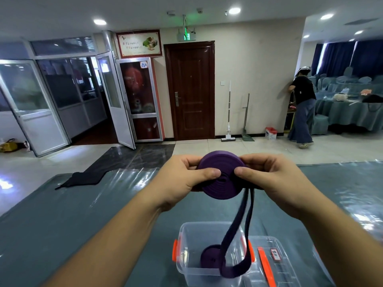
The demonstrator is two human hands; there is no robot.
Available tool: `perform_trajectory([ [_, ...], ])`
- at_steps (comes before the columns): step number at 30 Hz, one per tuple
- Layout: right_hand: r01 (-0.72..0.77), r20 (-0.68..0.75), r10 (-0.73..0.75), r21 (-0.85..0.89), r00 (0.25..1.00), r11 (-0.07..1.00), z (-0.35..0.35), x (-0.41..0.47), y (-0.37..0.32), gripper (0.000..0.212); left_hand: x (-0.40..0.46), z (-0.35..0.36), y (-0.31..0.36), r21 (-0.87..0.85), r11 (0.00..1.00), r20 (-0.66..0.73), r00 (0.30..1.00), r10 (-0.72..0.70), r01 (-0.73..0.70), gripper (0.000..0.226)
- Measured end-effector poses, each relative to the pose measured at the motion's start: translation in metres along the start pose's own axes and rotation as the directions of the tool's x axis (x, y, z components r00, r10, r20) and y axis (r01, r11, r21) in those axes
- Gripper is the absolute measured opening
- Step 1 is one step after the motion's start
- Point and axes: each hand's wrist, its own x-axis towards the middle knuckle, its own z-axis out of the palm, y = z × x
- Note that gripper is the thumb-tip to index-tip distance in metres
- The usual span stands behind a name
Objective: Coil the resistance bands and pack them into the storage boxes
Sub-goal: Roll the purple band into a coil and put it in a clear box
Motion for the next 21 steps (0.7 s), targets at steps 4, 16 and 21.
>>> perform_trajectory([
  [4, -0.014, 0.016, 0.014, -0.02, 1.0, 1.0, -0.001, -0.002, 0.003, 0.027, 0.0, 0.004, -0.011, -0.046, 0.999, -0.017, 1.0, -0.015, 0.014, 0.028],
  [16, -0.039, -0.035, 0.04, 0.007, 0.999, 0.999, -0.003, -0.001, 0.009, 0.031, 0.005, 0.005, -0.006, -0.12, 0.993, -0.046, 0.999, -0.006, 0.001, 0.023],
  [21, -0.055, 0.045, 0.061, -0.112, 0.997, 0.992, -0.009, -0.004, 0.009, 0.028, 0.004, 0.005, -0.01, 0.018, 0.999, 0.077, 0.996, -0.05, 0.048, 0.028],
])
